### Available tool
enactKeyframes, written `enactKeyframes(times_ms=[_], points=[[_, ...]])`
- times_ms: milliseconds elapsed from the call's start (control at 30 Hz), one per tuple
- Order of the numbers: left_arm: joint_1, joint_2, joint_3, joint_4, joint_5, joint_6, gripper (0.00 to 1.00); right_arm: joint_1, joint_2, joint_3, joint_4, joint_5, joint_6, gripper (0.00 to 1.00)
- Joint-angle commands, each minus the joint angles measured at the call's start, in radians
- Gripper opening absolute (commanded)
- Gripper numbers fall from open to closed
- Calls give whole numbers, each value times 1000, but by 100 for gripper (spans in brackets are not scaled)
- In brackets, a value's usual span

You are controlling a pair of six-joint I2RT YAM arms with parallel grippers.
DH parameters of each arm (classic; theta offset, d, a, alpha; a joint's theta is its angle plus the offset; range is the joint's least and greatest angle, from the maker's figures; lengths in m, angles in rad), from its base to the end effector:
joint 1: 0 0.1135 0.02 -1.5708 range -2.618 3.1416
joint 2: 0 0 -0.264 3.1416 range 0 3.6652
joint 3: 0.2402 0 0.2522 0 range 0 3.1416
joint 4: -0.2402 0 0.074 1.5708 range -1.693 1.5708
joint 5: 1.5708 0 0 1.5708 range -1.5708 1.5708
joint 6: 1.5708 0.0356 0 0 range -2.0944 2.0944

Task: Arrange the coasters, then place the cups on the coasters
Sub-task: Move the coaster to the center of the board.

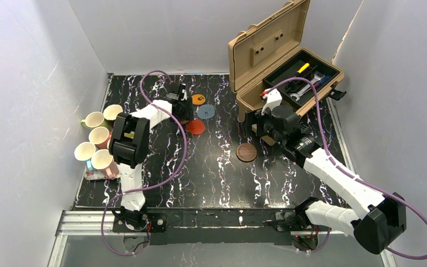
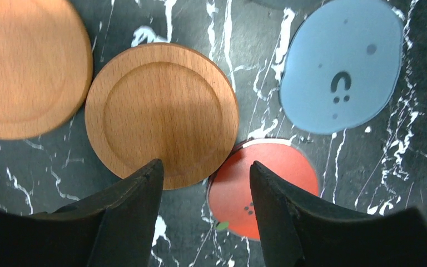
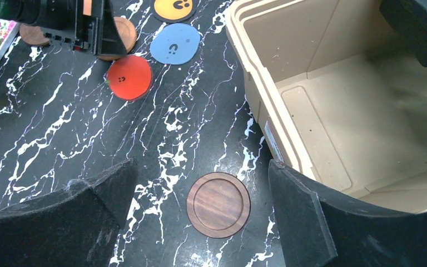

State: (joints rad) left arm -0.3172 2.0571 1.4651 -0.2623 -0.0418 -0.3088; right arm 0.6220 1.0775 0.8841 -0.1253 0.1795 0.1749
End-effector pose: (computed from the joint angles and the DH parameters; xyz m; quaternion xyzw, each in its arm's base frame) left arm 0.4300 -0.1396 0.1774 -0.0034 0.9363 -0.0893 0.3396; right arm 0.2072 0.1408 0.3237 -0.1277 0.7986 0.1595 0.5661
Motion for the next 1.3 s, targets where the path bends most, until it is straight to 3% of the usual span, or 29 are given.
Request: enactKeyframes(times_ms=[0,300,667,833,1067,1267], points=[[1,-40,-114,-185,26,-90,56,-6,-36,-7,31,14,22,95],[-38,-228,-374,-144,133,-237,56,-7,-50,-26,31,23,48,95],[-236,-378,-605,-17,187,-414,54,-6,-39,-28,35,18,71,95],[-326,-379,-575,6,185,-433,54,-5,-33,-34,38,19,85,95],[-344,-506,-496,1,156,-365,54,-7,-49,-20,18,-8,56,95],[-335,-625,-331,-166,61,-202,70,-6,-68,-20,39,-87,-2,99]])
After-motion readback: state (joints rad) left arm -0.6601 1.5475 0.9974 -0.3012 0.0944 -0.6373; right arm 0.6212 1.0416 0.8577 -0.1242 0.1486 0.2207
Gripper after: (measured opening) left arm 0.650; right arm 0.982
